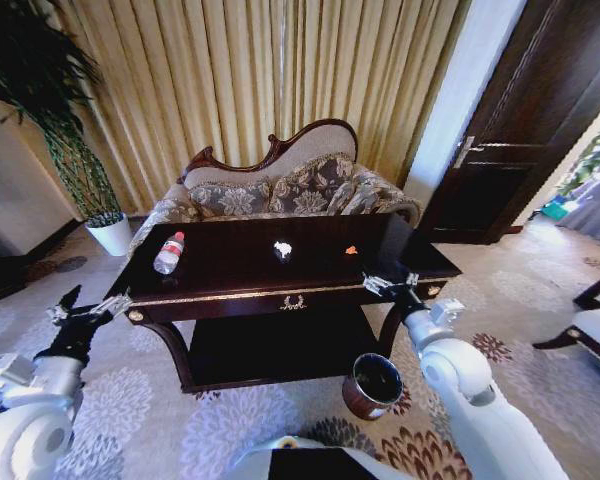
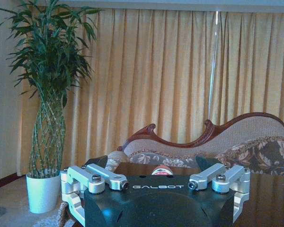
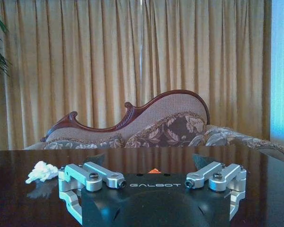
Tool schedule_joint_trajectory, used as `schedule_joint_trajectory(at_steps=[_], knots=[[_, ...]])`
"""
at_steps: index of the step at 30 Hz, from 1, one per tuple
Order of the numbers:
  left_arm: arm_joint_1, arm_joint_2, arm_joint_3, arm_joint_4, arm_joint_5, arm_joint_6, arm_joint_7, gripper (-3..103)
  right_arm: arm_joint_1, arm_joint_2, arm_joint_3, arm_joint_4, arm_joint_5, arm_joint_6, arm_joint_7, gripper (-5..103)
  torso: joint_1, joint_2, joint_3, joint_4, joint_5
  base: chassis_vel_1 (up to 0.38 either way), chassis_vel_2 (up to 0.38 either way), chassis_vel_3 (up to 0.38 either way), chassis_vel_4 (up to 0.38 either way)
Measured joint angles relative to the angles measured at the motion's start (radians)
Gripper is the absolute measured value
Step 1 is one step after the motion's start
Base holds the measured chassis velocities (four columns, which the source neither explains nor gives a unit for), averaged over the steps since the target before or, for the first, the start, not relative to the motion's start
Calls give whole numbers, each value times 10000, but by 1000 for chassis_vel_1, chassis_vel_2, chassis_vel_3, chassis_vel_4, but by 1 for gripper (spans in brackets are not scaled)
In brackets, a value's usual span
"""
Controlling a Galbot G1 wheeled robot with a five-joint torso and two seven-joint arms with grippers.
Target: Move to the front of the table and place the trash on the table into the trash bin.
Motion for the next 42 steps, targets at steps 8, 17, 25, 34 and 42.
schedule_joint_trajectory(at_steps=[8,17,25,34,42], knots=[[28,-19,0,28,3,-53,16,100,-5,12,-49,-11,-15,4,-2,100,0,0,0,0,-1,-92,91,84,-94],[50,-31,-3,39,10,-120,33,100,-18,11,-53,-28,-30,5,-1,100,0,0,0,0,0,-87,78,84,-84],[111,-57,-6,22,13,-152,34,100,-67,6,-152,100,109,-6,37,100,1,-1,0,0,0,-77,80,81,-76],[161,-79,-20,-19,14,-194,51,100,148,5,-389,-52,161,-416,317,100,-1,1,-1,0,-1,-10,15,15,-14],[168,-84,-27,-5,14,-203,69,100,839,-119,-703,-574,534,-1042,698,100,-1,0,0,1,-1,0,0,0,0]])
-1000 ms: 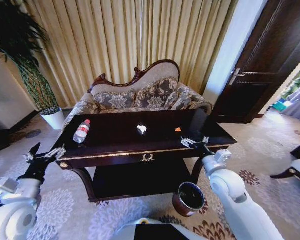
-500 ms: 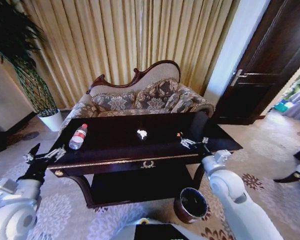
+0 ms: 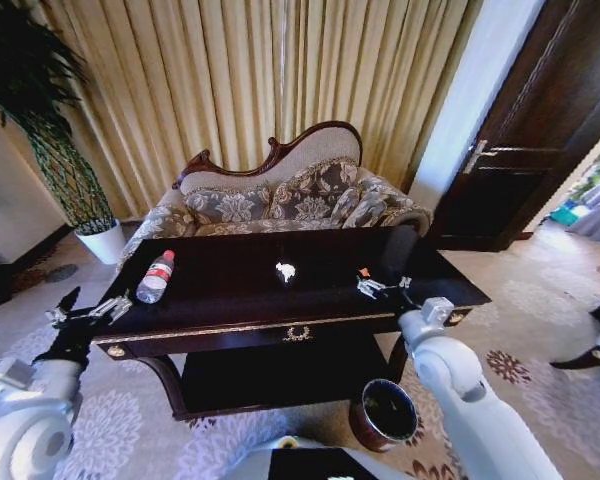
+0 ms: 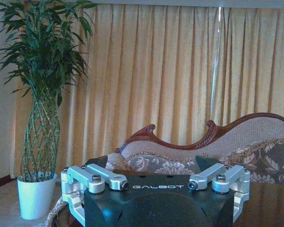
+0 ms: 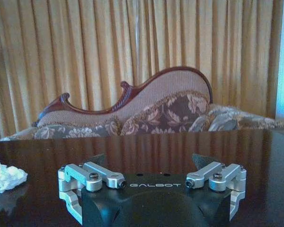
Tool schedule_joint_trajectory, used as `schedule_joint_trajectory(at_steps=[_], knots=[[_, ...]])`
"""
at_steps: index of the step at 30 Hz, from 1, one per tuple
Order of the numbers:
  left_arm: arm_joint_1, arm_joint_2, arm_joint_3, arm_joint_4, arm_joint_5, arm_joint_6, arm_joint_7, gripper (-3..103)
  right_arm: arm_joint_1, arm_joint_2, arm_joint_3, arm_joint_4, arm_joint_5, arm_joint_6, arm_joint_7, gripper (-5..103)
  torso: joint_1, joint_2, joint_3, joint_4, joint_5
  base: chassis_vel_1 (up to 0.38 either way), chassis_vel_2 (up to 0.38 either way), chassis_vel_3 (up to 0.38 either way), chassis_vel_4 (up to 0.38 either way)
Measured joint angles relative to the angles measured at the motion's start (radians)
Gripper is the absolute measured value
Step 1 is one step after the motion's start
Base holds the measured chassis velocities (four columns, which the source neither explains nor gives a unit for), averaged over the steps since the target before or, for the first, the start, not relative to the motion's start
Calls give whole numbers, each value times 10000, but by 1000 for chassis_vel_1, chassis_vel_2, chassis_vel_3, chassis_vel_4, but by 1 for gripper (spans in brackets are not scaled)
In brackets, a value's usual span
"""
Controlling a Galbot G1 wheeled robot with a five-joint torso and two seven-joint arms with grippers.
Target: Move to the front of the table and place the trash on the table into the trash bin.
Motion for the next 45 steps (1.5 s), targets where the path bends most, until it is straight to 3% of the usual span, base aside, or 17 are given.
schedule_joint_trajectory(at_steps=[8,26,45], knots=[[-27,-4,74,63,57,0,25,100,508,-146,-81,-423,489,-498,111,100,0,0,0,-2,1,0,0,0,0],[-66,-47,291,138,246,3,43,100,1167,-257,-443,-1180,570,-965,148,100,0,-1,0,-2,0,0,0,0,0],[-46,-72,273,202,249,-33,66,100,1696,-243,-900,-1671,510,-1097,257,100,0,-1,0,-1,0,0,0,0,0]])
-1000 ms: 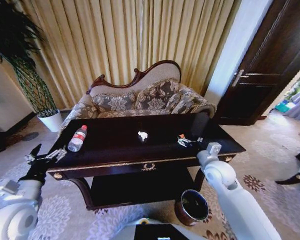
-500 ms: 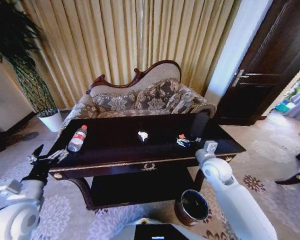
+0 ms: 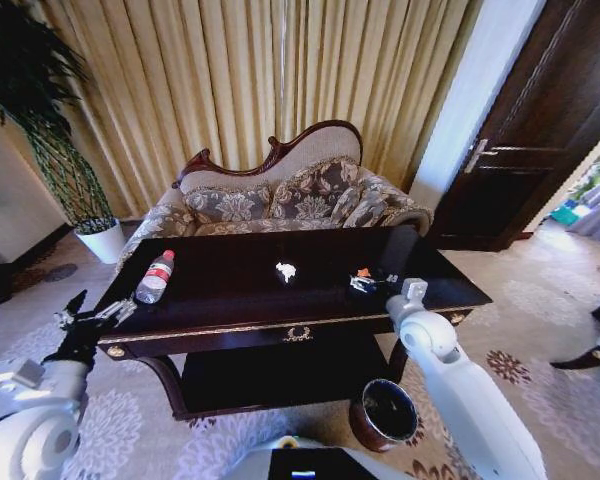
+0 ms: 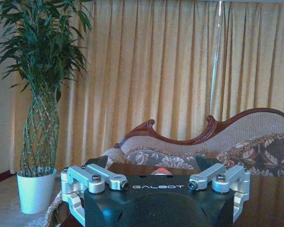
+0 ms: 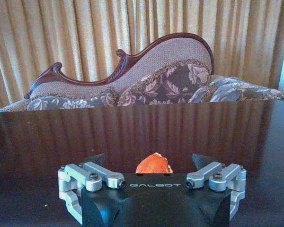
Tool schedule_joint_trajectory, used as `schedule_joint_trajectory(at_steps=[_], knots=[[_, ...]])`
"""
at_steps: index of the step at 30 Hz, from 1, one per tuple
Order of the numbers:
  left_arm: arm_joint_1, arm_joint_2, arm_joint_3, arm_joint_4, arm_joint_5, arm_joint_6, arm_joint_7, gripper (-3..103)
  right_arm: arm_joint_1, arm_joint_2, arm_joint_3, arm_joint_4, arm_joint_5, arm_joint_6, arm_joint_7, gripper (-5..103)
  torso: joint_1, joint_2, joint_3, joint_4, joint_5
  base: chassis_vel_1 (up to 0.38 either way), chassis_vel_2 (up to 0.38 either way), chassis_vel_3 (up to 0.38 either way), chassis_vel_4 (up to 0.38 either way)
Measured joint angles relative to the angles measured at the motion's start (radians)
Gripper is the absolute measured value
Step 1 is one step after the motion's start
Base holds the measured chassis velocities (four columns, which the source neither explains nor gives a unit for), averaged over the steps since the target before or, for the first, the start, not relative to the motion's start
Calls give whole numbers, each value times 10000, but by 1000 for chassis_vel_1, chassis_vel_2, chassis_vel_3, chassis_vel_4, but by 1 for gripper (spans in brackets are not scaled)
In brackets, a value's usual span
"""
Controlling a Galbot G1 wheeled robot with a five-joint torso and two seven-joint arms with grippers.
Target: Move to the front of the table and place the trash on the table into the trash bin.
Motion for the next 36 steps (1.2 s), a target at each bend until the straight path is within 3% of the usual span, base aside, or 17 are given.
schedule_joint_trajectory(at_steps=[14,17,20,22,26,27,33,36], knots=[[-13,-36,11,15,-3,-11,21,100,-24,10,27,-245,-102,64,0,103,1,0,0,-1,0,0,0,0,0],[-17,-38,22,4,-3,-11,29,100,-60,18,30,-244,-123,85,-6,97,0,0,0,0,0,0,0,0,0],[-17,-38,28,-2,-4,-11,40,100,-117,25,37,-231,-163,112,-68,87,0,0,0,-1,0,0,0,0,0],[-18,-38,28,-2,-4,-12,52,100,-129,26,39,-225,-171,115,-80,87,0,0,0,0,0,0,0,0,0],[-15,-37,29,-5,-6,-11,109,100,-244,41,58,-224,-255,296,-151,65,0,0,0,0,0,0,0,0,0],[-15,-37,29,-5,-6,-11,109,100,-244,41,58,-224,-255,296,-151,65,0,0,0,0,0,0,0,0,0],[-11,-30,36,-26,-17,-12,118,100,-259,25,87,-255,-275,352,-183,38,0,0,0,0,-1,0,0,0,0],[-13,-19,28,-44,-26,-11,118,100,-247,18,89,-266,-273,356,-193,31,0,0,-1,0,-1,0,0,0,0]])
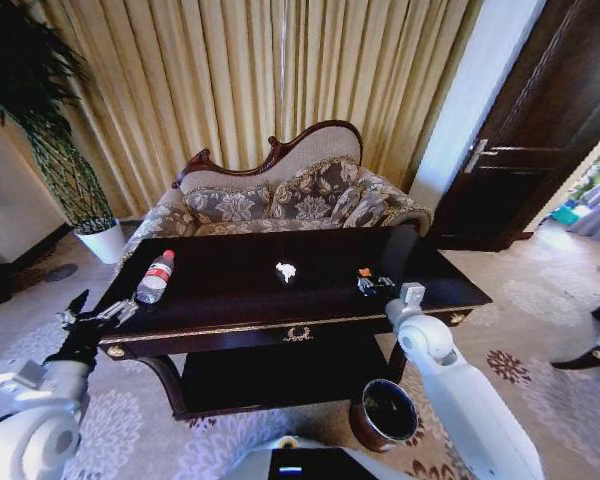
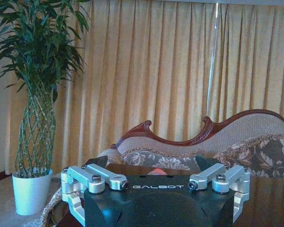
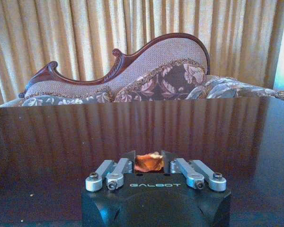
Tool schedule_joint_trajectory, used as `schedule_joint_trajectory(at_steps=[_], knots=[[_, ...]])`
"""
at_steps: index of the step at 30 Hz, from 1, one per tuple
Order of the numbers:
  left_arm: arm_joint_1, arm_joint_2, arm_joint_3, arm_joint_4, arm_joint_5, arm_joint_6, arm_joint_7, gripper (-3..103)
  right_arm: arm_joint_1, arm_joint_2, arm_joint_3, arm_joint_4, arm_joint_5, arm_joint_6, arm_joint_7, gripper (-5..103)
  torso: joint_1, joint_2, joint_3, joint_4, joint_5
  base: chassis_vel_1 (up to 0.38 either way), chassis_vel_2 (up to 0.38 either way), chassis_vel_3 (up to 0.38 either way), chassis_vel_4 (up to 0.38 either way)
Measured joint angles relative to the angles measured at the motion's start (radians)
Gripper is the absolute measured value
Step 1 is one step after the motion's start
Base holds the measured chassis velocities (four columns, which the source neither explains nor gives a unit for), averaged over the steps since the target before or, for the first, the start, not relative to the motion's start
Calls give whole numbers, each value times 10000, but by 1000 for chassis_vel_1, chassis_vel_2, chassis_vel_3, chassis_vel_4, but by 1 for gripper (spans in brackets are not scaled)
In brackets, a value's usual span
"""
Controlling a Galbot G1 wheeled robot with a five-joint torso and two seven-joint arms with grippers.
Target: Move to the front of the table and place the trash on the table into the trash bin.
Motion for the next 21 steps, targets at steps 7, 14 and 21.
schedule_joint_trajectory(at_steps=[7,14,21], knots=[[4,16,-16,-28,-11,1,2,100,0,-6,7,2,-1,4,-6,7,0,0,0,1,0,0,0,0,0],[-4,33,-17,-38,-17,10,12,100,-25,-6,23,10,4,5,-12,3,0,0,0,0,1,0,0,0,0],[-12,50,-17,-37,-22,16,35,100,-51,-11,37,19,15,6,-25,3,0,0,0,0,1,0,0,0,0]])
